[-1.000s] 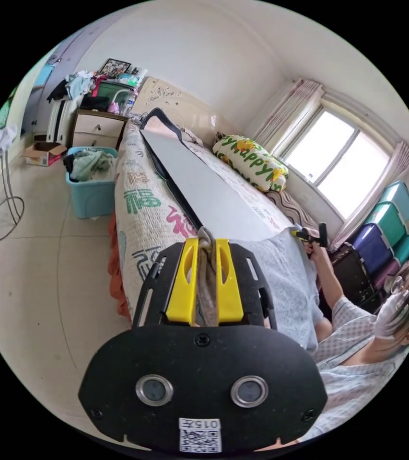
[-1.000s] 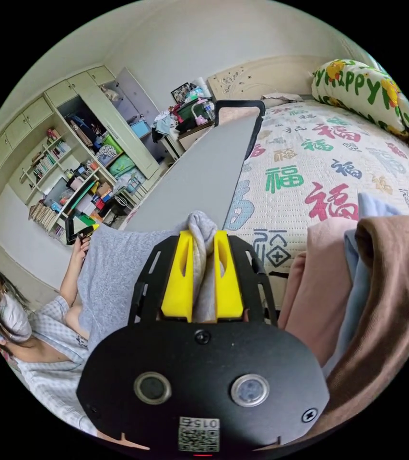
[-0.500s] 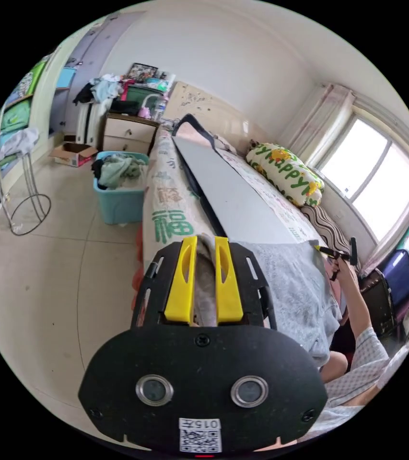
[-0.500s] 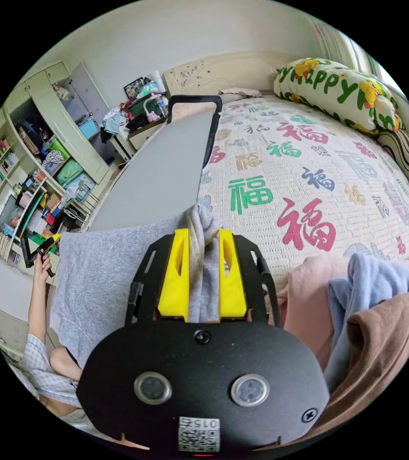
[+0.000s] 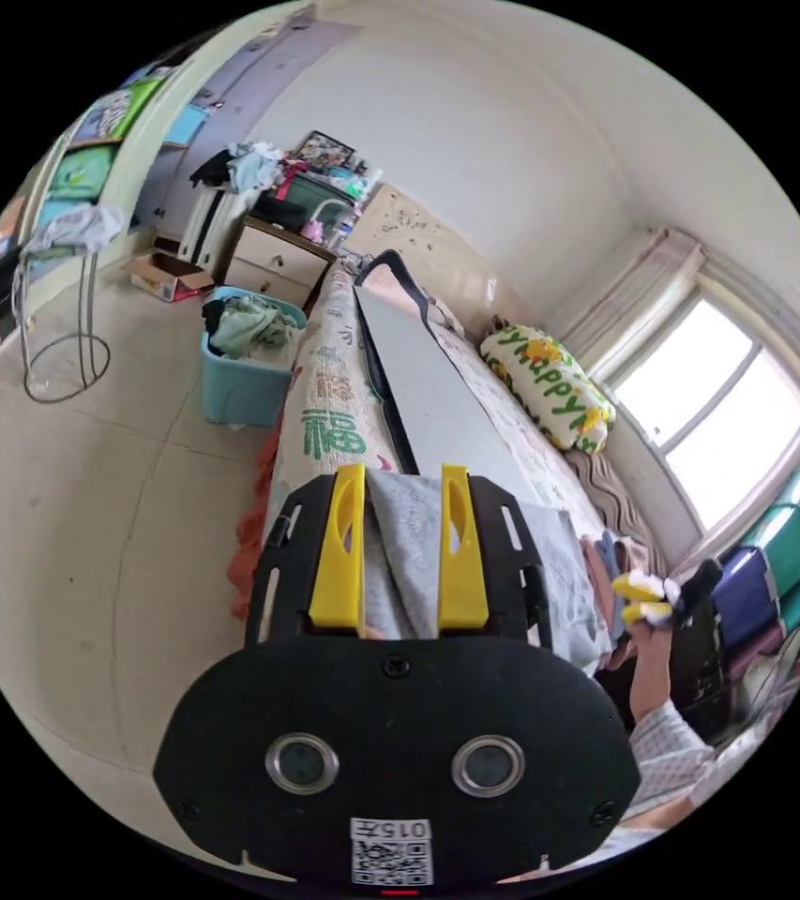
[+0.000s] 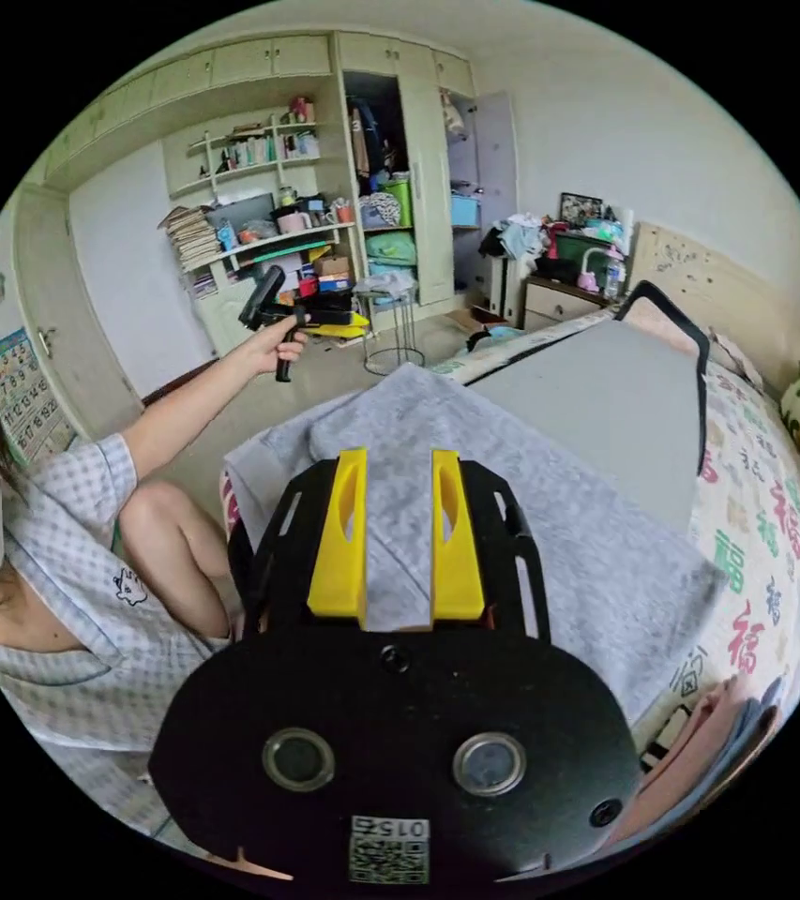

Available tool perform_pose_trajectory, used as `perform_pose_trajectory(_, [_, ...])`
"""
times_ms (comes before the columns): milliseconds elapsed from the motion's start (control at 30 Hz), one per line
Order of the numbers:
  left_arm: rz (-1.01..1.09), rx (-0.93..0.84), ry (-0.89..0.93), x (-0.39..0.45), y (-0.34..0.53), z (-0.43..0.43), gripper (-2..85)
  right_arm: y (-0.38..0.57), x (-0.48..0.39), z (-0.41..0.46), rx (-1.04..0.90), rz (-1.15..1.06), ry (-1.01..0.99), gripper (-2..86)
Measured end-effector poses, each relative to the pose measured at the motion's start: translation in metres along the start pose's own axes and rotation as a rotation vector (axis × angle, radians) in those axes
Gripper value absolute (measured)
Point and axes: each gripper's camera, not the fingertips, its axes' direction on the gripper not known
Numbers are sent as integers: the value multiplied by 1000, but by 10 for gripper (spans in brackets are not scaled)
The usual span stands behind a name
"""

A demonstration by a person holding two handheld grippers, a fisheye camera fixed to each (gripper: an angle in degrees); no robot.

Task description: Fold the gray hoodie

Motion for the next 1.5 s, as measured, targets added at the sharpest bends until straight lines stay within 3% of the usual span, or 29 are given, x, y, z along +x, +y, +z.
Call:
perform_pose_trajectory(67, [-117,33,74,-19,1,2,111,-35,-57,46,-100,-98,-98,110])
perform_pose_trajectory(200, [-143,26,137,-33,-7,6,104,-76,-128,102,-153,-184,-53,116])
perform_pose_trajectory(367, [-212,-14,200,-71,-58,7,106,-122,-179,163,-248,-260,209,128])
perform_pose_trajectory(433, [-215,-24,200,-82,-77,6,107,-131,-186,173,-230,-249,270,119])
perform_pose_trajectory(567, [-251,-81,228,-114,-114,8,109,-156,-202,199,-369,-291,319,113])
perform_pose_trajectory(733, [-313,-72,322,-158,-141,-4,129,-171,-215,208,-380,-334,440,2])
perform_pose_trajectory(1167, [-355,59,422,-279,-173,-77,69,-151,-242,137,-345,-382,218,-1])
perform_pose_trajectory(1500, [-421,-2,388,-393,-137,-79,55,-126,-267,158,-381,-438,397,2])
